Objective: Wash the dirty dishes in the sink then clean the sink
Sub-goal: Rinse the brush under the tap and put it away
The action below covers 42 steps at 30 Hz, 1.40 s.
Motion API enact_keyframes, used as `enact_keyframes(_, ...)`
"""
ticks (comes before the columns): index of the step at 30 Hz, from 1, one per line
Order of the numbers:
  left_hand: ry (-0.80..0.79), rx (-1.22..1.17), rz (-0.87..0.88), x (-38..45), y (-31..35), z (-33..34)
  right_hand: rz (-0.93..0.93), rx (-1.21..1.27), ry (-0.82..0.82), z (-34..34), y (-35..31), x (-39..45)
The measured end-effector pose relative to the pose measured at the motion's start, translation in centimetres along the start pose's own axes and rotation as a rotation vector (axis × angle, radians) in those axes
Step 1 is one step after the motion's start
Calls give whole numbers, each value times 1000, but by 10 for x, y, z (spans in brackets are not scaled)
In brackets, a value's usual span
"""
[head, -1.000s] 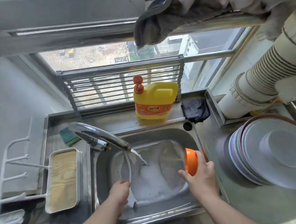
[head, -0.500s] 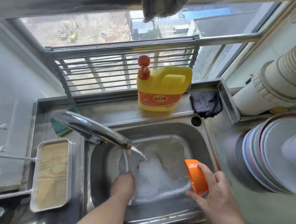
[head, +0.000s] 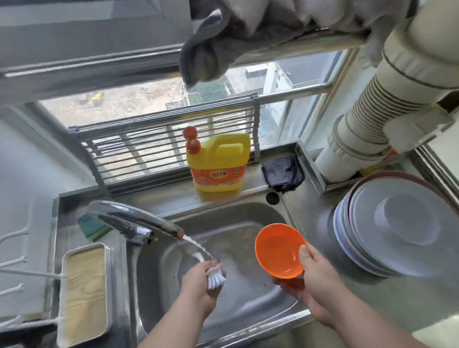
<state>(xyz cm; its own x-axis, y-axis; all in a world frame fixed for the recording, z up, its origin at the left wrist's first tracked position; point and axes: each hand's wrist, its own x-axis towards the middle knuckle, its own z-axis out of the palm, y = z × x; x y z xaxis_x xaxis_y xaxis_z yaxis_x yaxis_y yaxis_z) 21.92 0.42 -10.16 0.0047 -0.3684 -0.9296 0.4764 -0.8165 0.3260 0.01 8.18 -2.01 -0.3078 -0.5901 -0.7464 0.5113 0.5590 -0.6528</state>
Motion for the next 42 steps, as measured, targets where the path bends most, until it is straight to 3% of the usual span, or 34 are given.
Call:
enact_keyframes(4,-93,-147,-87,-31,24,11,-12,-11,-33,2,-19,-13)
enact_keyframes(13,-162,-112,-124,-84,40,28,-357,-146,96,-71,-123,-30)
enact_keyframes(16,-176,-146,-117,-98,27,48,-551,-441,252,-118,-161,-26)
enact_keyframes(18,-193,-165,-104,-109,15,67,-675,-775,368,-151,-179,-19)
enact_keyframes(20,-201,-169,-92,-118,-2,88,-700,-1038,465,-183,-189,-8)
enact_keyframes(23,-206,-109,-109,-125,-31,117,-632,-1182,514,-215,-192,8)
enact_keyframes(27,-206,2,-95,-134,-60,153,-566,-1151,455,-233,-182,19)
enact_keyframes(31,-259,-114,-58,-154,-67,169,-552,-1098,388,-246,-181,20)
enact_keyframes(37,-323,-375,-58,-171,-51,143,-819,-1058,430,-225,-188,-10)
enact_keyframes(40,-337,-530,-32,-174,-43,119,-1023,-995,248,-169,-176,-36)
enact_keyframes(42,-333,-583,-19,-169,-38,102,-1046,-964,35,-121,-155,-48)
